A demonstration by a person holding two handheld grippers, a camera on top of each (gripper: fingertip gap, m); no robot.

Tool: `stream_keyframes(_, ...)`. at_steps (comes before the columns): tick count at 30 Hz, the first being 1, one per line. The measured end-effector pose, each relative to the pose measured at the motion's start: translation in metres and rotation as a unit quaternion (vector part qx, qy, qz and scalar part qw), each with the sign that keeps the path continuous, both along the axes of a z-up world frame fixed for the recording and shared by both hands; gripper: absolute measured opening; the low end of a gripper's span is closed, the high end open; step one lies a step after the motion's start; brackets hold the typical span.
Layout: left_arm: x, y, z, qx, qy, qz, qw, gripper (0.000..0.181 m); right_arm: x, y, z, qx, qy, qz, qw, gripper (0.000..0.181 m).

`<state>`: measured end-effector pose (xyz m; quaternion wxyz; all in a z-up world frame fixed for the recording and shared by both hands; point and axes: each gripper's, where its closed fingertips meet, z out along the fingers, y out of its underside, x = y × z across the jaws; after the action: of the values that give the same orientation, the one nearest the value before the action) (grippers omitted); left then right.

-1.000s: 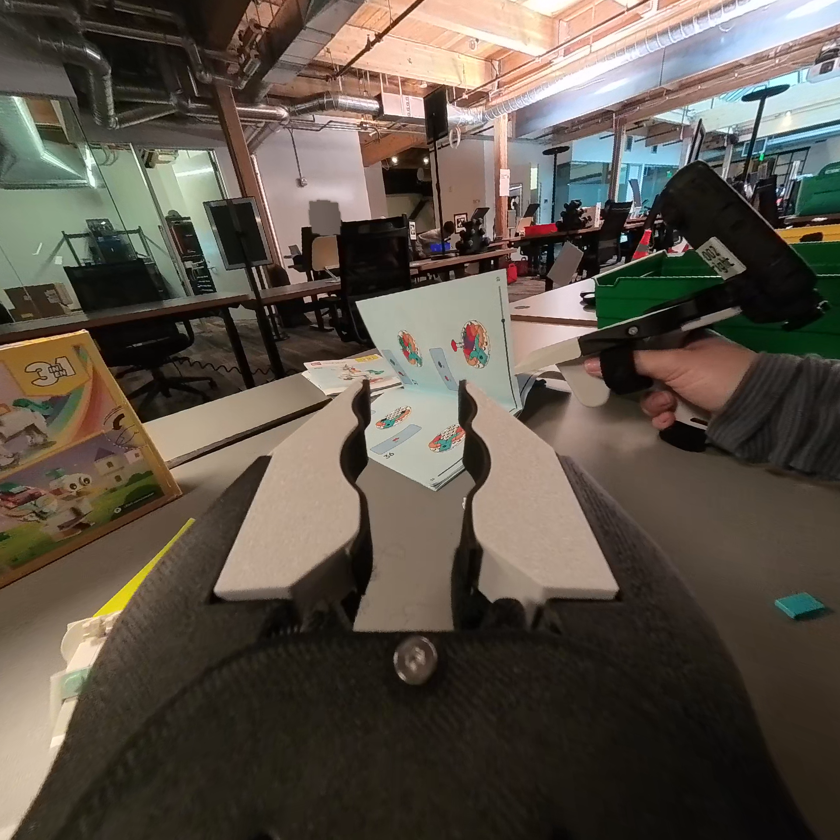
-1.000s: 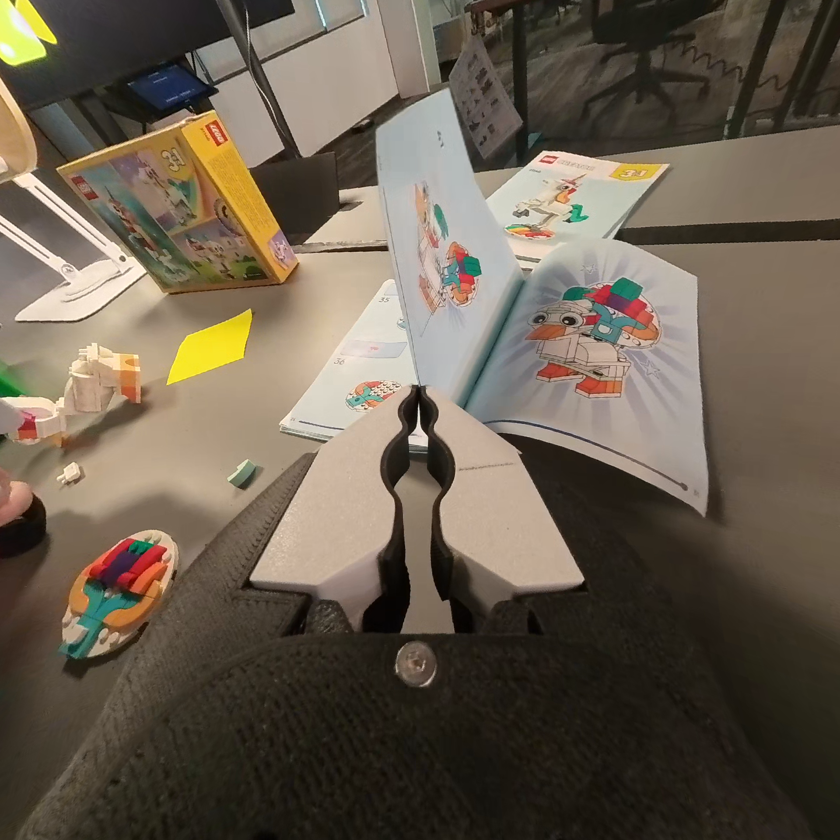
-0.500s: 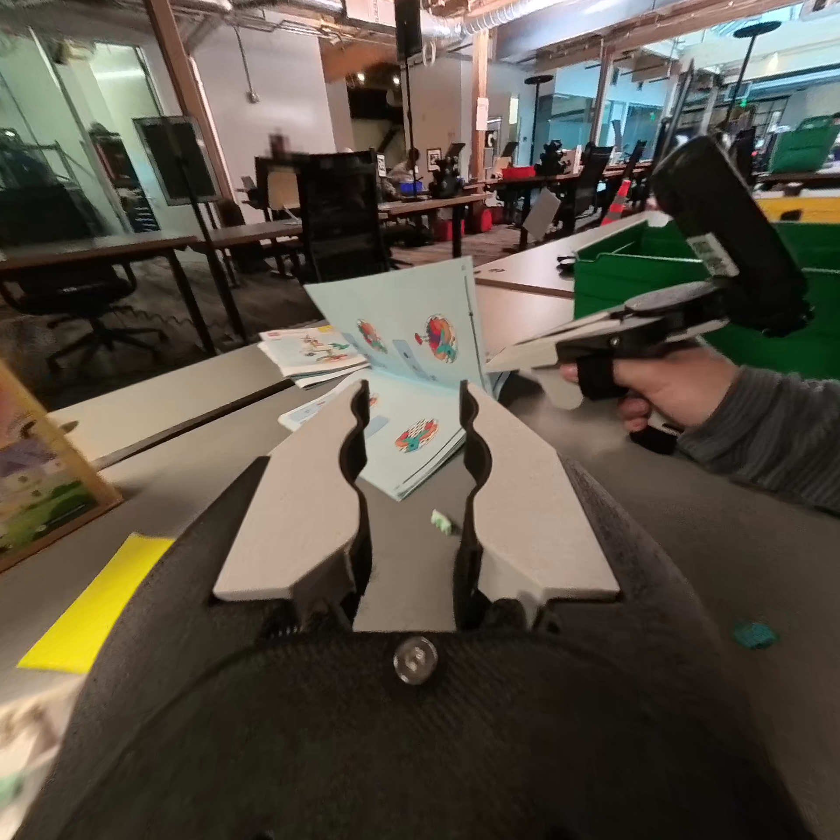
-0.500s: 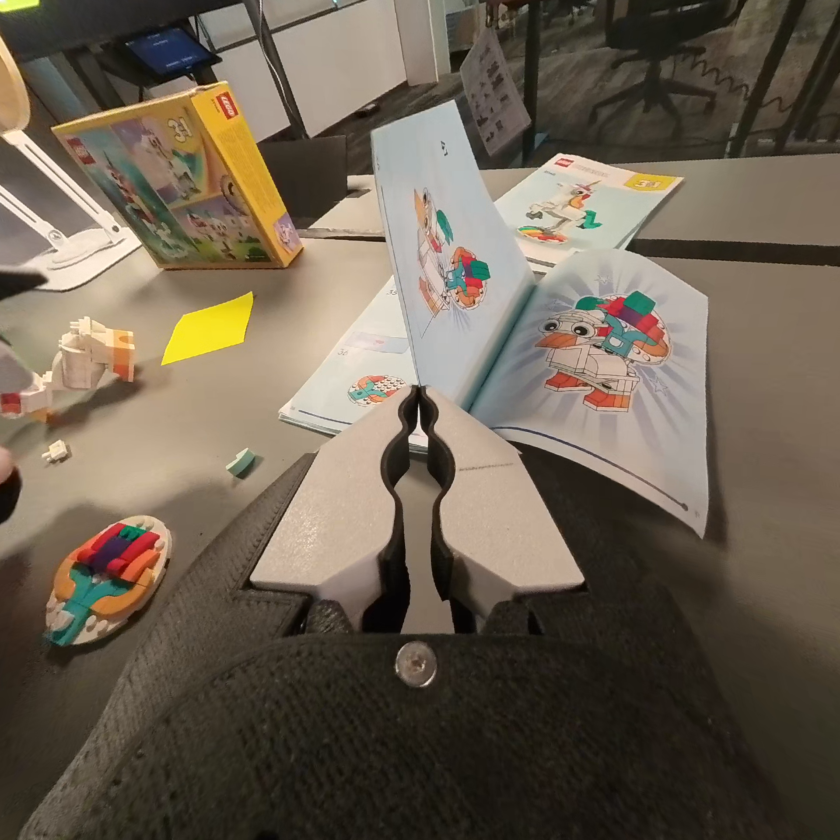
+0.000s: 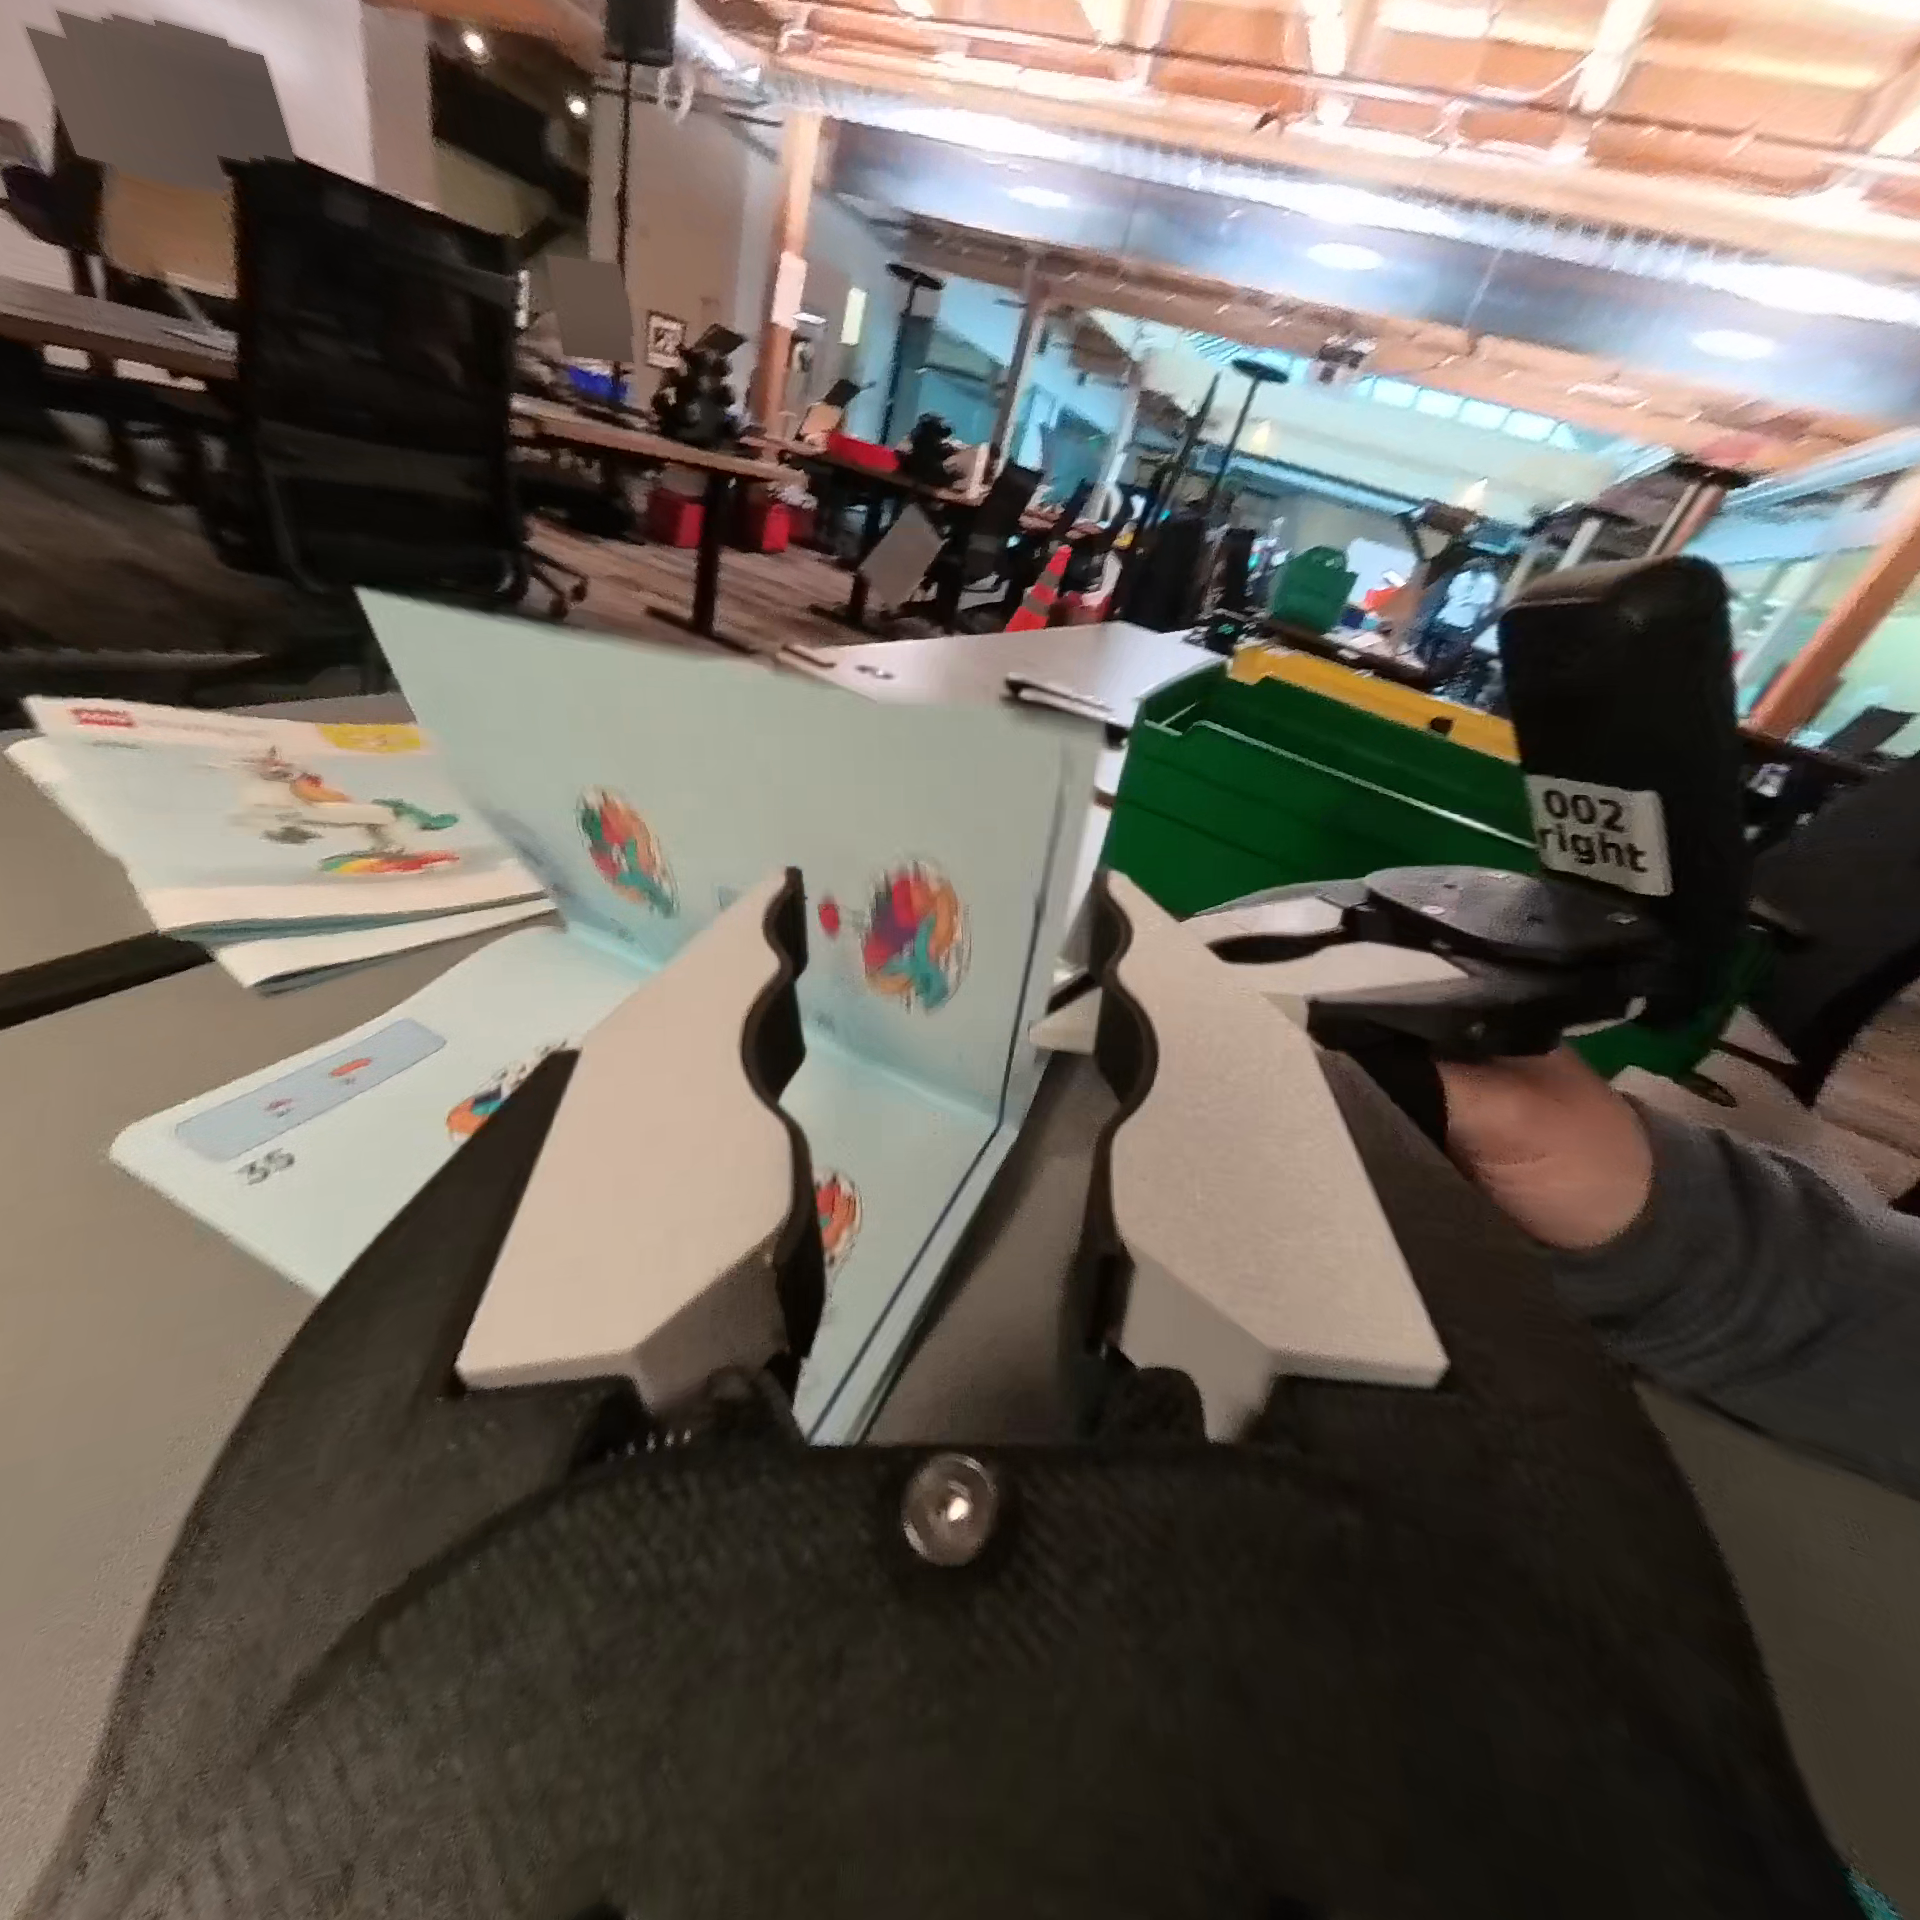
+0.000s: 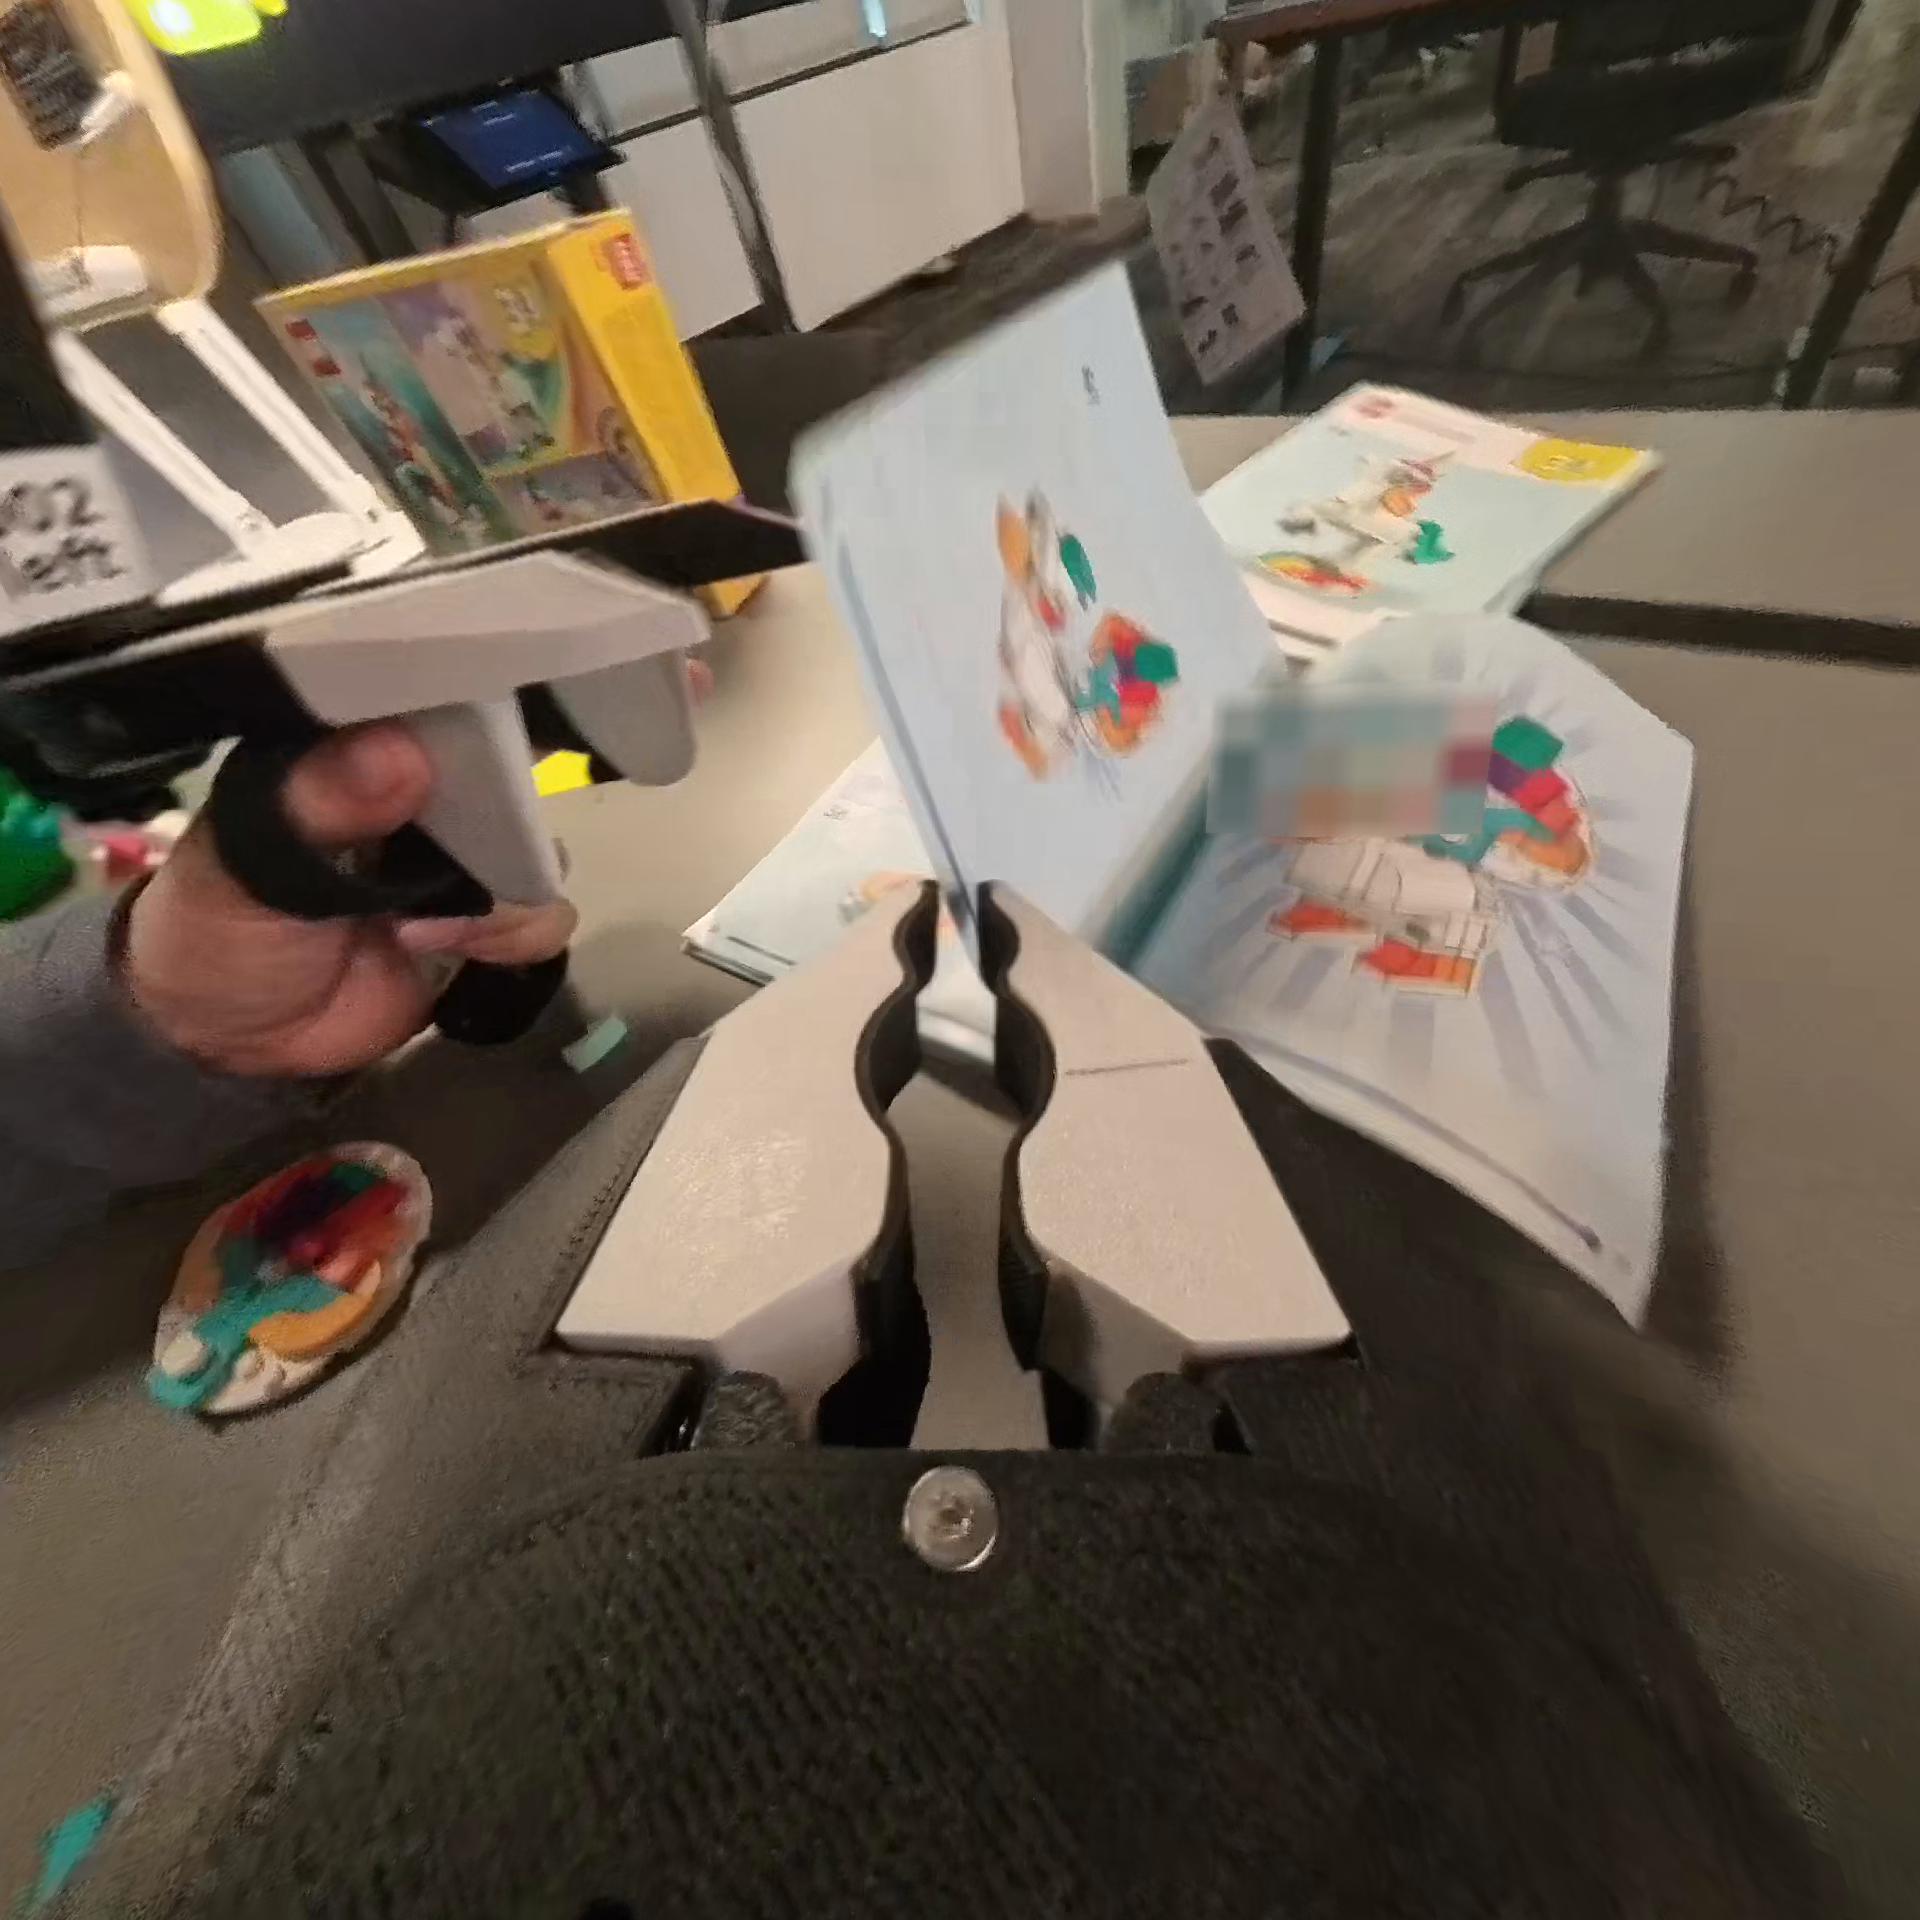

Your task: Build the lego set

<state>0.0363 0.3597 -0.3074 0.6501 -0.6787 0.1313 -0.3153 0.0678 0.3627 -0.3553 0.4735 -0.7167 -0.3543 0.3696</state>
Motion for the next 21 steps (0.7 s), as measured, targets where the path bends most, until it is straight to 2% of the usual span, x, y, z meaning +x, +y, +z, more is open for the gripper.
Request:
stream_keyframes(2,0.003,-0.002,0.009,0.023,-0.005,-0.023,0.999,0.052,-0.007,-0.006,0.006,0.06,-0.015,0.033,0.998,0.016)
stream_keyframes(5,0.002,0.001,0.012,0.034,0.012,-0.02,0.999,0.04,-0.018,-0.016,0.01,0.153,-0.05,0.077,0.984,0.017)
stream_keyframes(8,0.005,-0.002,0.004,0.022,0.027,-0.033,0.999,0.031,-0.026,-0.019,0.006,0.188,-0.071,0.099,0.975,0.019)
stream_keyframes(10,0.007,-0.006,0.005,0.027,0.017,-0.047,0.998,0.026,-0.033,-0.024,0.003,0.21,-0.084,0.123,0.966,0.026)
stream_keyframes(15,-0.026,-0.009,0.028,0.098,-0.012,0.033,0.995,0.026,-0.043,-0.025,-0.014,0.308,-0.178,0.149,0.923,0.025)
stream_keyframes(21,-0.053,-0.012,0.036,0.137,-0.004,0.115,0.984,0.026,-0.05,-0.039,-0.033,0.364,-0.236,0.203,0.878,0.025)
